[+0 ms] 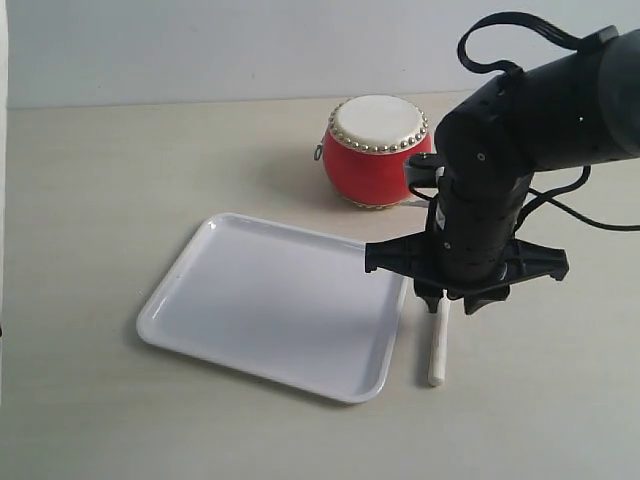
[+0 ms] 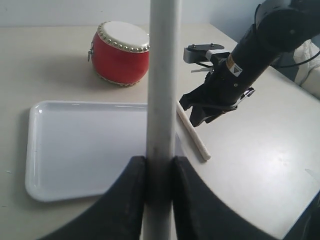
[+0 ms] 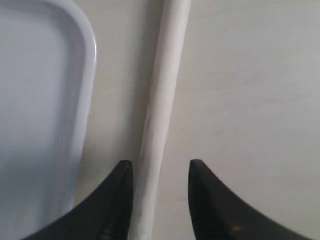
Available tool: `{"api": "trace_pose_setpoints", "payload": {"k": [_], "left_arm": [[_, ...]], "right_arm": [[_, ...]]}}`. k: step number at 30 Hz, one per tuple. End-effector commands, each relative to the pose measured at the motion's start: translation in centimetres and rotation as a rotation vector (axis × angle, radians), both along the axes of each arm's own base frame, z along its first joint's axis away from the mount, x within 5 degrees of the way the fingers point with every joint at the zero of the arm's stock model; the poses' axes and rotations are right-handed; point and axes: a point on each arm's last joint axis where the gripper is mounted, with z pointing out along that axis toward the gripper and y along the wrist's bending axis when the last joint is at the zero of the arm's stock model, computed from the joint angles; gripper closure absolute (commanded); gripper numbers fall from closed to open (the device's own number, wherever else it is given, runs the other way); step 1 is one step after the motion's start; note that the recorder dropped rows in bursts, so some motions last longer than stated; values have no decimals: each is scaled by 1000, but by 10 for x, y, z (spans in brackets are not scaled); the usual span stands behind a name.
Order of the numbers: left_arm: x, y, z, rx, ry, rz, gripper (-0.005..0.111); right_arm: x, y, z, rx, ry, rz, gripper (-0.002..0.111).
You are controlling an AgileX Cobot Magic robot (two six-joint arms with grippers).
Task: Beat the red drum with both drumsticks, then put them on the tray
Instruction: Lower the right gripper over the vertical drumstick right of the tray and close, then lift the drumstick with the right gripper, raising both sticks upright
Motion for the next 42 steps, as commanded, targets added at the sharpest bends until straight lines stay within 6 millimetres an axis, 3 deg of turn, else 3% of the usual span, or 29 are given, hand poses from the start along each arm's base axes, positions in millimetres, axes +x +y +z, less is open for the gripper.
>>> {"api": "trace_pose_setpoints", "payload": {"k": [1,32,42], "left_arm": [[0,0,0,-8,-8,2,107],[0,0,0,-8,-8,2,107],[0,0,0,-8,-8,2,107]], "right_arm": [[2,2,-5,1,-10,-43,71],[6,6,-29,6,8,-102,71],[7,5,-29,-5,-2,-103,96]]}}
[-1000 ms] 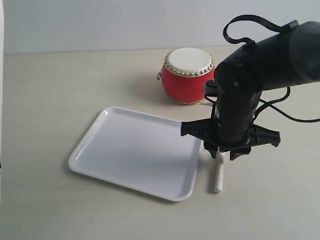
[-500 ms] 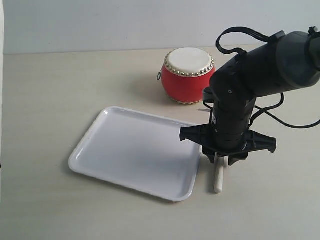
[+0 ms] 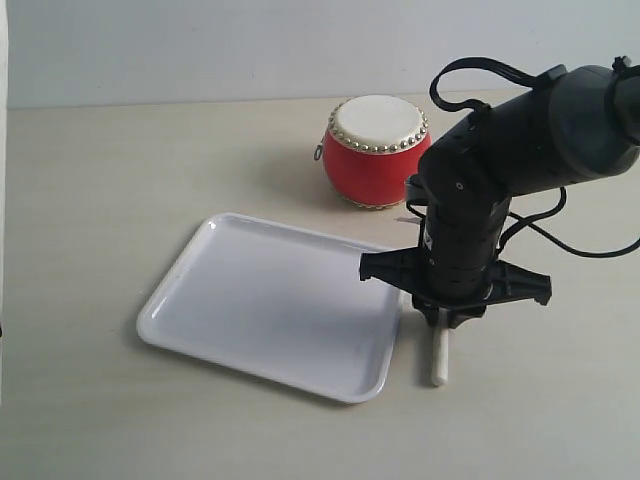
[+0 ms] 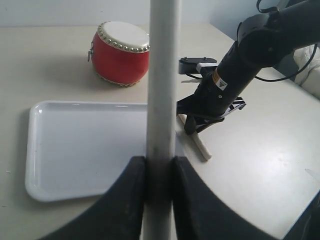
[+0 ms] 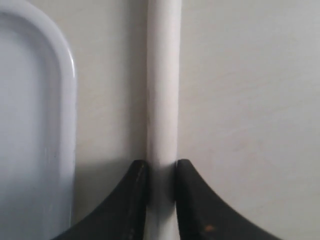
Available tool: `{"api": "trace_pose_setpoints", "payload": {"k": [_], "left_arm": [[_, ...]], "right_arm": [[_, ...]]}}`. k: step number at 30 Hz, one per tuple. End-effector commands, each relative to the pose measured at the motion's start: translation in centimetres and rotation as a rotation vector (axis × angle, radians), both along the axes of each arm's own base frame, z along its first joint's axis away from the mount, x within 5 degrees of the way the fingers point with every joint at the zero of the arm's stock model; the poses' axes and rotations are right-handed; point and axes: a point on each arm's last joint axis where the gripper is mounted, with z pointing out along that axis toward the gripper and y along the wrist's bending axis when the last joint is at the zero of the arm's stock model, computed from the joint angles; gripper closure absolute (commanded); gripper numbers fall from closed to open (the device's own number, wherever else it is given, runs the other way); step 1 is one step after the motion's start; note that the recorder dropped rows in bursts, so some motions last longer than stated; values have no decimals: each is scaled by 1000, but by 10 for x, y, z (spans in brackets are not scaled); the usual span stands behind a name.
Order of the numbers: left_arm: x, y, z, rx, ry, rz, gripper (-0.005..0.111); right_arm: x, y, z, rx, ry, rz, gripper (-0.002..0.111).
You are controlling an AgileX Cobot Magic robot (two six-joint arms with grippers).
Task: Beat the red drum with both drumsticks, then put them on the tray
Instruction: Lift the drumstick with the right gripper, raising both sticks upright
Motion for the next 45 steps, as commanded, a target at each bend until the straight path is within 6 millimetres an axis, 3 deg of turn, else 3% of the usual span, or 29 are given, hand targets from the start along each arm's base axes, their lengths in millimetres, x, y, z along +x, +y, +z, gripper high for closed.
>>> {"api": "trace_pose_setpoints", "payload": {"k": [1,8,12,25,32,38,45], "left_arm": [[0,0,0,-8,-8,2,107],[0,0,0,-8,-8,2,107],[-1,0,0,-6,-5,-2,107],[7,-3,0,-21,67,14,107],[33,-15,2,57,248,-30,107],[69,-28,-2,196,404,-83,107],[111,-39,10,310,440,-117,107]], "right_arm": [[1,1,1,-5,-11,8,97],[0,-1,2,-24,1,10,108],[-2,-4,11,-44,-5,23,108],[-13,-18,84,-29,-151,147,108],[-34,-32,134,-14,-214,316,108],[-61,-48,173,11,-259,455,108],[-78,-61,189,-62,-174,604,108]]}}
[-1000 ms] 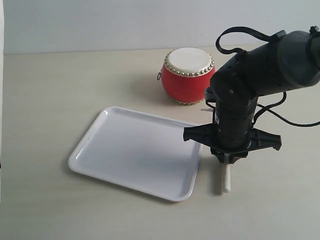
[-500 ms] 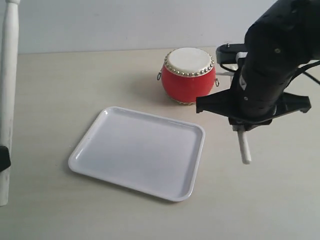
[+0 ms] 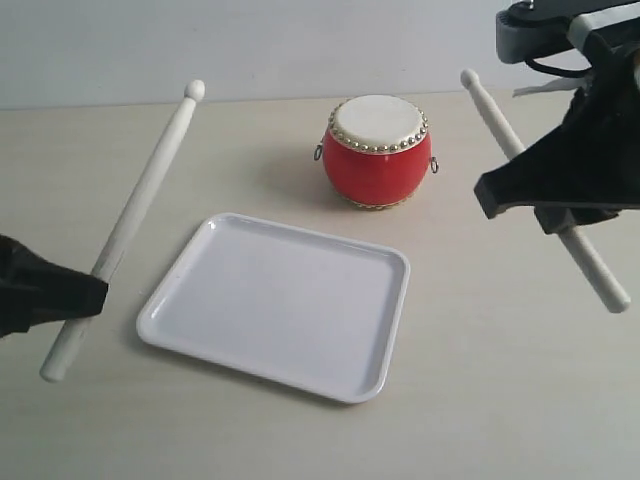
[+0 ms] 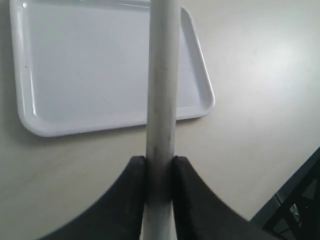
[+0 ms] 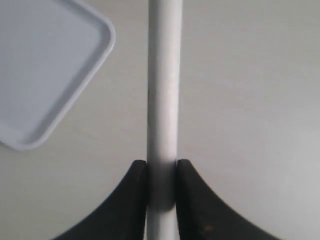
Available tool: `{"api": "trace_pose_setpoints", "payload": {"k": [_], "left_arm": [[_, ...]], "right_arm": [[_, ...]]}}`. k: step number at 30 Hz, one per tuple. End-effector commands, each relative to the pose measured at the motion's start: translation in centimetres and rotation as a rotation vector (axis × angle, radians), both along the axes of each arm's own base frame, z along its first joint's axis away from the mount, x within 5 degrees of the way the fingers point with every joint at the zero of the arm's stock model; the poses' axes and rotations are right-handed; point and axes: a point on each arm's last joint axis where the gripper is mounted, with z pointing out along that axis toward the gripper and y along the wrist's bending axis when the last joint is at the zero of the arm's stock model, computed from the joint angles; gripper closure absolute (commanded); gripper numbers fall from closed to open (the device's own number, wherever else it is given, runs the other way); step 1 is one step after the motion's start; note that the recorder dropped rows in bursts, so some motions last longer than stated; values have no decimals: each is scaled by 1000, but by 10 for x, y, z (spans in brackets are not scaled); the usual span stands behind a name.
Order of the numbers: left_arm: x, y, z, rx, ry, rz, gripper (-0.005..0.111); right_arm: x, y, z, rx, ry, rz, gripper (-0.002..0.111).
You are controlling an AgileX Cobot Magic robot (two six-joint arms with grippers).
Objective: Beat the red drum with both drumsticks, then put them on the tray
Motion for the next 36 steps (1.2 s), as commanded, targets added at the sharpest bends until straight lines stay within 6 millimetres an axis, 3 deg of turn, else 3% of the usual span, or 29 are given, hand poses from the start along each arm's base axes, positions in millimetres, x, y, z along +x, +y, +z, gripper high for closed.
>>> {"api": "trace_pose_setpoints", "payload": {"k": [1,5,9,12,17,20,27,36], "left_arm": [[23,-7,9,62,20,-49,107],[43,-14,11,83,56,-63,107],[58,-17,13,129,66,-93,107],[72,-14,11,236,60,-90,107],[91,-11,0,359,68,-88,107],[100,-15,-5,328,44,-58,107],[115,-23,-14,269,6,-34,107],[128,-28,-22,247,-52,-21,107]], "right_arm": [[-4,-1,10,-42,35,102,108],[2,12,19,6,63,184,108],[21,26,23,-12,73,224,108],[42,35,17,-12,96,230,108],[73,46,5,152,208,176,108],[84,42,1,182,227,114,108],[87,32,5,163,198,29,108],[113,16,-25,163,276,-23,108]]}}
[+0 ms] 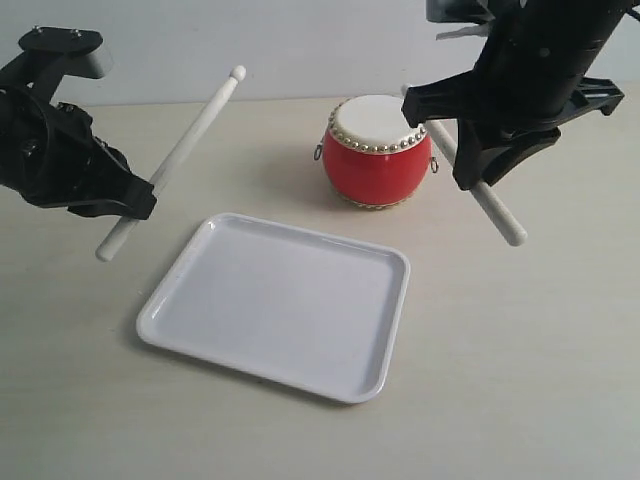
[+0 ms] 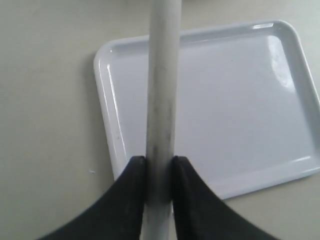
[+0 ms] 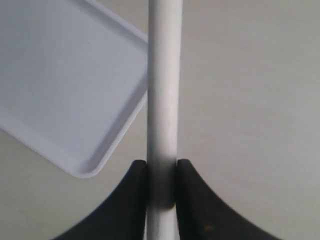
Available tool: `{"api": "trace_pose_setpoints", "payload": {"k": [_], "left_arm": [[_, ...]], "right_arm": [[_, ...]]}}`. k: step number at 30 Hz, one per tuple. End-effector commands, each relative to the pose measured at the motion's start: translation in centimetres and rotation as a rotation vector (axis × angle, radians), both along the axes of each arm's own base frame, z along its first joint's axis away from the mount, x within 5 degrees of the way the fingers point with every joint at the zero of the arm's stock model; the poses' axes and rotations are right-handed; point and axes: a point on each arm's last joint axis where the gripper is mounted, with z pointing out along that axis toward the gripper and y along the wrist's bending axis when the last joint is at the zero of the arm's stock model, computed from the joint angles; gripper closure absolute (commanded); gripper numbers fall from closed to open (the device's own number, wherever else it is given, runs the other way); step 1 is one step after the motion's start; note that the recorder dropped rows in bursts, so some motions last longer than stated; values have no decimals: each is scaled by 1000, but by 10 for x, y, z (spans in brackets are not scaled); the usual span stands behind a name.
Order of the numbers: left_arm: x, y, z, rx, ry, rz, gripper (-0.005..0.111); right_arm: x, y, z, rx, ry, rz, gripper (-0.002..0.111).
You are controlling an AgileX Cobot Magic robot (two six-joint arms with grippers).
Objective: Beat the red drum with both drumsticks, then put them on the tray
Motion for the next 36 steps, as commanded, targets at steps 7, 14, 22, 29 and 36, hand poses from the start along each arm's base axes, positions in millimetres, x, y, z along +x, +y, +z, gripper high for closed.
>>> {"api": "trace_pose_setpoints", "payload": {"k": [7,14,22,29,36], "left_arm": [[12,-4,-13,1,-17,13,107],[15,-4,-13,2,-38,10,107],[15,-4,-13,4,-40,5,107],[14,-4,-13,3,-34,4,107],[13,-5,-14,0,-22,2,107]], "right_arm": [[22,-5,-26,-12,18,27,108],[37,2,-24,-3,19,36,108],[51,6,16,29,-113,57,108],[51,9,26,64,-137,58,108],[51,9,25,62,-137,79,108]]}}
